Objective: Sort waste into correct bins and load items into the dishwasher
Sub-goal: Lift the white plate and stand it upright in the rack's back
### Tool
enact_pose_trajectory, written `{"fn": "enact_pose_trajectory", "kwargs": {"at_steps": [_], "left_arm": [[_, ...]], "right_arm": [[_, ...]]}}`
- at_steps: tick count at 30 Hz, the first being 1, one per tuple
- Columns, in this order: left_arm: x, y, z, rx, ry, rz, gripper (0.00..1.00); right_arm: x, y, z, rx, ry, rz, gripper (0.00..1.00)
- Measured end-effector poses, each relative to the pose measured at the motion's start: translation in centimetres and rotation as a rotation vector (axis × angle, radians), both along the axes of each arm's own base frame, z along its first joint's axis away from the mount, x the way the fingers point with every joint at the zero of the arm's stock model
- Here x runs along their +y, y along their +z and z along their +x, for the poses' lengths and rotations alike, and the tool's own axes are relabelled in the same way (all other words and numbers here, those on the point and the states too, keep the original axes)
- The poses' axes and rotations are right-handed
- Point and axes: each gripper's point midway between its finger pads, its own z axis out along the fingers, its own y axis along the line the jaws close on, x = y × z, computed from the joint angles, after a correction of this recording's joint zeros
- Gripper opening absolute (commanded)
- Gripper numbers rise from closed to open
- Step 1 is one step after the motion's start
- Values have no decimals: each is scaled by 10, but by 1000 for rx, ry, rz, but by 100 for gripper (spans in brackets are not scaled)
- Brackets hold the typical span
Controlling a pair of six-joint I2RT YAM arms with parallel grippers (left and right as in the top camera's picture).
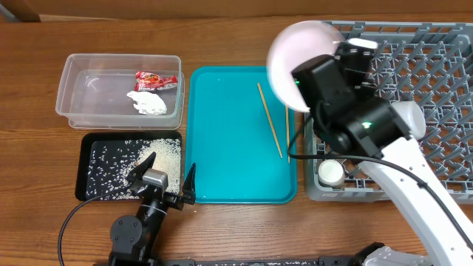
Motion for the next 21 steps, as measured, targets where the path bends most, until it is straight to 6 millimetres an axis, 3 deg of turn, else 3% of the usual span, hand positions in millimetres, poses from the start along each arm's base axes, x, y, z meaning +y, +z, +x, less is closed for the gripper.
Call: {"fn": "enact_pose_trajectory", "kwargs": {"at_steps": [5,13,18,21], "left_arm": [[0,0,0,0,0,0,100],[0,0,0,0,0,0,100],[0,0,0,0,0,0,100],[0,0,0,0,0,0,100]], "right_arm": [[-60,17,-6,-18,-186,-161,4],[-148,25,-21,-12,-465,-227,4],[-171,29,-18,-50,-542,-222,4],[-174,24,-3,-52,-542,-233,4]]}}
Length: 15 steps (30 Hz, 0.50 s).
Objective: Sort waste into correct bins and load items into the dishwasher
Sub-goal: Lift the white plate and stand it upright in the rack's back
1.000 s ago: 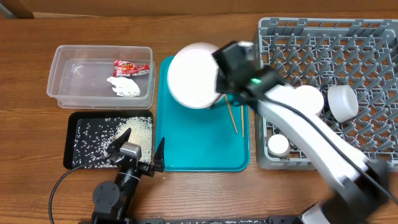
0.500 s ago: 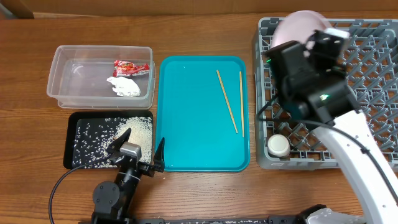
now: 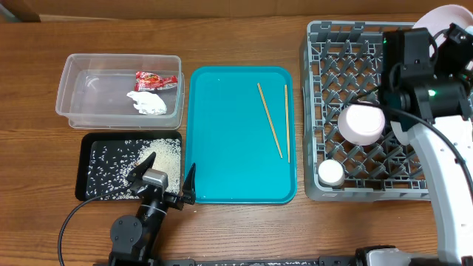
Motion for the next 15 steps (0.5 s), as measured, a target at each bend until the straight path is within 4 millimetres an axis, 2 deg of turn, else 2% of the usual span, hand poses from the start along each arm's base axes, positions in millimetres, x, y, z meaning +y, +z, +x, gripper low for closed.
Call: {"fn": "enact_pose_trajectory", "kwargs": {"at_steps": [4,7,11,15], "left_arm": [[0,0,0,0,0,0,100],[0,0,0,0,0,0,100],[0,0,0,0,0,0,100],[0,0,0,0,0,0,100]], "right_arm": [[2,-17,31,40,24,-24,4],[2,-41,54,129,43,-53,4],[-7,-72,69,244,40,-73,4],[-16,-100,76,333,31,-72,4]]}}
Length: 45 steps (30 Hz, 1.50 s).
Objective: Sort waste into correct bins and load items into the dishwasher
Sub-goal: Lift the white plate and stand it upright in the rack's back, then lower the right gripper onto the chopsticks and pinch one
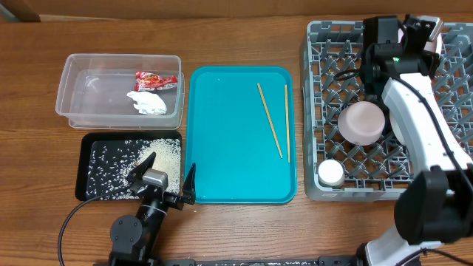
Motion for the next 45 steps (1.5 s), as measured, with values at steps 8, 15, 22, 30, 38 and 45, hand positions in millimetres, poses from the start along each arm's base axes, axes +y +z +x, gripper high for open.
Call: {"fn": "enact_pose_trajectory", "kwargs": {"at_steps": [8,15,22,30,38,45], "left_arm": [[0,0,0,0,0,0,100],[0,0,0,0,0,0,100],[0,0,0,0,0,0,100],[0,0,0,0,0,0,100],[0,0,0,0,0,0,100],[0,0,0,0,0,0,100]], "right_arm": [[5,-15,16,-4,24,10,16],[32,-15,23,9,89,5,31],[107,-23,27,87,271,13,38],[254,-67,-7,284,711,426,47],[346,-91,-54,419,954,921,47],[362,-151,-54,480,961,996,44]]}}
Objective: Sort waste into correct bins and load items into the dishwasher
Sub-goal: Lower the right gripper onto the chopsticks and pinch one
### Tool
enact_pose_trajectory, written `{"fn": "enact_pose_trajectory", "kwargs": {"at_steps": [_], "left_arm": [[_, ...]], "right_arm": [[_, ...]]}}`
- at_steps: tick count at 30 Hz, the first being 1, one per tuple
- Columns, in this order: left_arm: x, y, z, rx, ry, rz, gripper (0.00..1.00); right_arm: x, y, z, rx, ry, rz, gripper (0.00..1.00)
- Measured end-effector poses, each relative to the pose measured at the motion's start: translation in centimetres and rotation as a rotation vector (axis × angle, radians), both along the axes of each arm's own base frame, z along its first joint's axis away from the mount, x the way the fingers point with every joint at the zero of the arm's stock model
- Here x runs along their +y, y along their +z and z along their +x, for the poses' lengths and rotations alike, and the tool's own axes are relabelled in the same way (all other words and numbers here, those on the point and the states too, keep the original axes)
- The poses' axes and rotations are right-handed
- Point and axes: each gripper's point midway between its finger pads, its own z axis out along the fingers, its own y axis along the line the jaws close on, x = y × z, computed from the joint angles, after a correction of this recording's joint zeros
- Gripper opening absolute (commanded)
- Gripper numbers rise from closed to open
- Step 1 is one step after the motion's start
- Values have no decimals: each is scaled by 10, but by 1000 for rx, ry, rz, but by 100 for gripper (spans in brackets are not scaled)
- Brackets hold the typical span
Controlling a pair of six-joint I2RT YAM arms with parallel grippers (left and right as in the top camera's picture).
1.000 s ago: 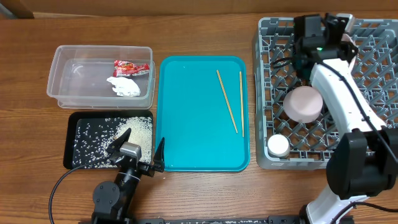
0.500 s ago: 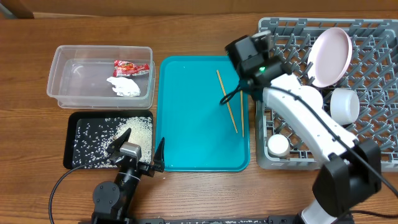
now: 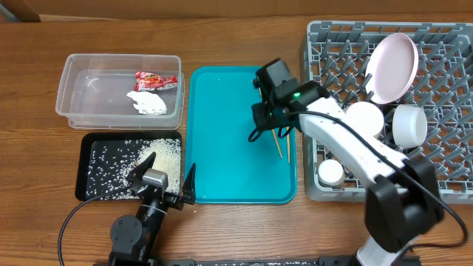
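Two wooden chopsticks (image 3: 281,145) lie on the teal tray (image 3: 222,155), partly under my right gripper (image 3: 261,131). That gripper hangs over their middle with its fingers apart and nothing in them. A pink plate (image 3: 392,66) stands on edge in the grey dish rack (image 3: 443,170). Beside it in the rack sit a white bowl (image 3: 364,118), a white cup (image 3: 409,124) and a small white cup (image 3: 330,172). My left gripper (image 3: 168,179) rests open at the table's front, by the tray's left corner.
A clear bin (image 3: 74,118) at the back left holds a red wrapper (image 3: 154,78) and a crumpled white tissue (image 3: 148,102). A black tray (image 3: 92,188) with spilled rice (image 3: 159,159) lies in front of it. The right arm stretches across the rack's front left corner.
The pink plate has been let go and now stands on edge in the rack's back. My right gripper has moved from the rack's back to above the chopsticks on the teal tray.
My right gripper first held the pink plate at the rack's left edge. It then held the plate at the rack's far right, then at its back. Now the plate stands in the rack and the gripper is over the tray. The left arm stayed still.
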Motion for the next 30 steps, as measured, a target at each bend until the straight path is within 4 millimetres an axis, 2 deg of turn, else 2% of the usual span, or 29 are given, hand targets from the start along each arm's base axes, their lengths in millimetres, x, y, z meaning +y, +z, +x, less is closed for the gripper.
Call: {"fn": "enact_pose_trajectory", "kwargs": {"at_steps": [3,8,12,13,14,15,16,17,22,26,27,28,29,30], "left_arm": [[0,0,0,0,0,0,100],[0,0,0,0,0,0,100],[0,0,0,0,0,0,100],[0,0,0,0,0,0,100],[0,0,0,0,0,0,100],[0,0,0,0,0,0,100],[0,0,0,0,0,0,100],[0,0,0,0,0,0,100],[0,0,0,0,0,0,100],[0,0,0,0,0,0,100],[0,0,0,0,0,0,100],[0,0,0,0,0,0,100],[0,0,0,0,0,0,100],[0,0,0,0,0,0,100]], "right_arm": [[-6,-29,2,25,-12,-48,45],[-12,-45,16,-4,-36,-100,43],[-13,-59,13,26,-31,-112,30],[-13,-64,13,36,-30,-117,25],[-13,-71,11,49,-26,-123,15],[-13,-75,10,60,-25,-126,12],[-12,-75,10,61,-29,-122,4],[-13,-76,8,69,-21,-130,4],[-22,-80,-5,130,-29,-162,4],[-23,-75,-9,139,-28,-165,4],[-23,-69,-8,126,-28,-158,14],[-22,-63,-6,113,-32,-148,33],[-20,-54,-3,89,-36,-134,41],[-18,-43,1,56,-33,-116,43]]}}
